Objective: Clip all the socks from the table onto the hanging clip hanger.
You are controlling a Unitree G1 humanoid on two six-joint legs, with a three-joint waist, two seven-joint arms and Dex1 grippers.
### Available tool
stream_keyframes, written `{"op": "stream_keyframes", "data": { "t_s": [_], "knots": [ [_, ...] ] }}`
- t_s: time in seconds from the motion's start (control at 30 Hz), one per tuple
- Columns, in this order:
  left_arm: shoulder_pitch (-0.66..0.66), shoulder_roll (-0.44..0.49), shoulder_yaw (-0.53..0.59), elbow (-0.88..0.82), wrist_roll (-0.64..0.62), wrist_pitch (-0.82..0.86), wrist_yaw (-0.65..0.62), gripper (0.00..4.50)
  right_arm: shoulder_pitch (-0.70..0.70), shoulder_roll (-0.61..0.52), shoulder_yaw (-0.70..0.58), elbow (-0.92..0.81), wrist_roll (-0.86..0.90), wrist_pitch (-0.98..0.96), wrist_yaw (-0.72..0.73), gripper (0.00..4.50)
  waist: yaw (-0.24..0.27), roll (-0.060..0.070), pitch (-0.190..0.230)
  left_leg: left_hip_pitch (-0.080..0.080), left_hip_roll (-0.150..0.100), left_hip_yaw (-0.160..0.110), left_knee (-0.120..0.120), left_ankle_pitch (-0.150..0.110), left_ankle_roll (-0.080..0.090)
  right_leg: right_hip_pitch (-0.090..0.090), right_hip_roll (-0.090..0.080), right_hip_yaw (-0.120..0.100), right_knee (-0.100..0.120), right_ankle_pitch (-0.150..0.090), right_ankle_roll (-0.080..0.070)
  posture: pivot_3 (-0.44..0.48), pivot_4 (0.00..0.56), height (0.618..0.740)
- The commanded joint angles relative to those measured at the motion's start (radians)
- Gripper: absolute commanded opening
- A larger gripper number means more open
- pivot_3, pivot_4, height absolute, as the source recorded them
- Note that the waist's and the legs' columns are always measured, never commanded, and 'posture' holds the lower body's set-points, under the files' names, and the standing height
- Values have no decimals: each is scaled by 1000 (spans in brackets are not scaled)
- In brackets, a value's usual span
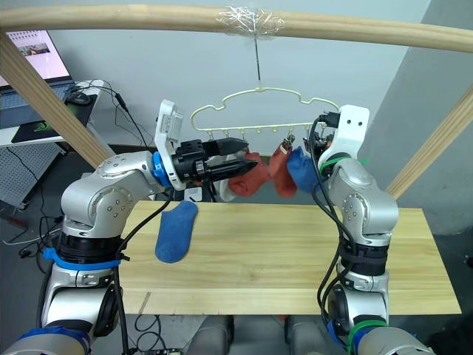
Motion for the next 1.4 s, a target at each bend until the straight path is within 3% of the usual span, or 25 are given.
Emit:
{"op": "stream_keyframes", "data": {
  "t_s": [0.03,0.33,0.77,1.1,1.4],
  "knots": [
    [-8,1,3,-28,-2,-21,-8,3261,16,2,-13,-93,15,30,-12,2463,0,0,0,0,0,0,0,0,0,0,0,0,0,0,0,107,192,740],
    [-8,-2,0,-28,0,-21,-6,3261,52,9,-5,-140,18,72,-18,2463,-1,0,0,0,0,0,0,0,0,0,0,0,0,0,0,106,193,740],
    [-2,9,12,-45,2,-15,10,3261,34,-27,25,61,-17,-59,21,2463,0,0,0,0,0,0,0,0,0,0,0,0,0,0,0,141,189,740],
    [1,10,13,-48,5,-17,23,3261,-57,-52,44,243,-48,-175,43,2463,1,0,0,0,0,0,0,0,0,0,0,0,0,0,0,157,189,740],
    [6,4,9,-53,6,-20,33,3261,-112,-46,29,294,-67,-195,6,2463,3,0,0,0,0,0,-1,0,0,0,0,0,0,0,0,155,189,740]
  ]
}}
